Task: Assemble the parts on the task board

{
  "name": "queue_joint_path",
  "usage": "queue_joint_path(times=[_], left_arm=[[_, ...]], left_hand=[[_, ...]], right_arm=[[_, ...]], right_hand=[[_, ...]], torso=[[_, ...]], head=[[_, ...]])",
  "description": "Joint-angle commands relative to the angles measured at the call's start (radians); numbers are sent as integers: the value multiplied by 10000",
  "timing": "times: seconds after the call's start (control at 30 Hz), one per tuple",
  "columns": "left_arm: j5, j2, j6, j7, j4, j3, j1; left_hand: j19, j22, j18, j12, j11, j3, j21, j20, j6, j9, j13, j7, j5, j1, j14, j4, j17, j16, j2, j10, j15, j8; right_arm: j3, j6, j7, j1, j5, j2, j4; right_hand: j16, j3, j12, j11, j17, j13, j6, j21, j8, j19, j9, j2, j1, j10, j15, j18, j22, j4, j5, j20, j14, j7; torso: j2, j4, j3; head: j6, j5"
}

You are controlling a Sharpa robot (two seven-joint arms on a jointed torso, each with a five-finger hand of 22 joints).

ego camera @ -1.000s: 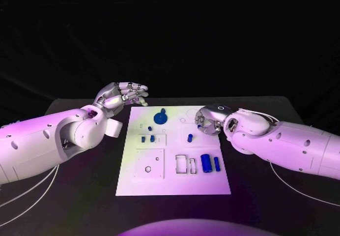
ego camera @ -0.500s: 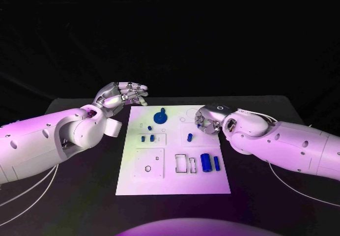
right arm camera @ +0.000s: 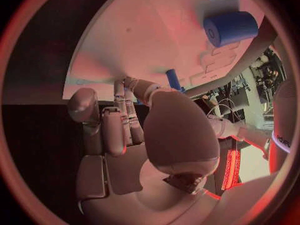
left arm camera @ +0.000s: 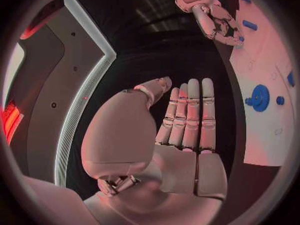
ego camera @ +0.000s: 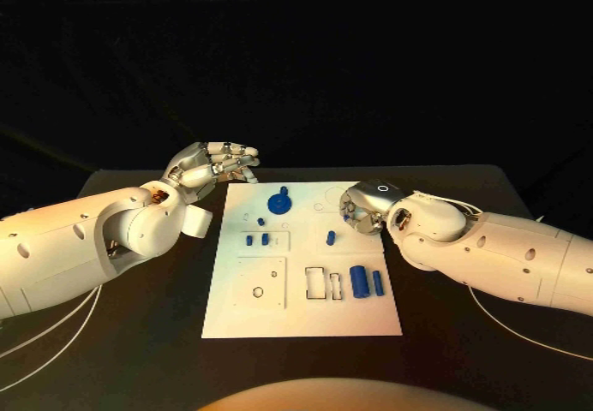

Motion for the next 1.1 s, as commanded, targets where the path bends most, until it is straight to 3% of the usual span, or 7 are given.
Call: queue_joint_path(times=[0.03,0.47,0.8,1.1], left_arm=[[5,8,230,-38,27,5,1],[-35,29,293,-113,14,5,1],[-38,52,321,-159,-20,5,1],[-38,66,370,-201,-43,4,0]], left_hand=[[-94,-10,56,-34,8,8,-50,9,-19,5,-12,25,26,3,-50,-57,-12,-32,48,-68,52,-37],[-131,-25,53,-55,31,1,-87,30,-49,8,-17,43,29,-13,-99,-64,-11,-47,67,-120,76,-49],[-140,-29,54,-57,36,1,-97,36,-55,10,-17,49,32,-16,-111,-66,-10,-50,78,-131,81,-50],[-166,-42,55,-70,55,1,-131,53,-98,9,-19,70,49,-35,-153,-69,-8,-63,97,-175,99,-69]], right_arm=[[-123,494,-266,-174,-178,5,-50],[-117,-342,-301,-176,-221,-175,196],[-59,-955,-268,-48,-214,-339,446],[11,-1369,-227,52,-83,-665,969]], right_hand=[[-2,10,-56,25,-2,-25,1,29,-17,43,3,54,-90,35,-62,-59,14,-44,-64,-17,397,61],[-12,16,-105,30,-25,-34,4,27,-25,30,11,85,-248,55,-49,-59,36,31,-102,-3,393,53],[-2,42,-144,18,-16,-40,13,43,-22,33,23,80,-339,84,-57,-58,67,65,22,-2,398,38],[8,40,-152,19,1,-41,14,84,-21,50,26,69,-366,92,-57,-66,99,75,43,-1,402,37]], torso=[[-3,9,-9],[-13,-3,-5],[-7,0,-7],[-13,0,-5]], head=[[-6,-13],[7,14],[60,15],[57,66]])
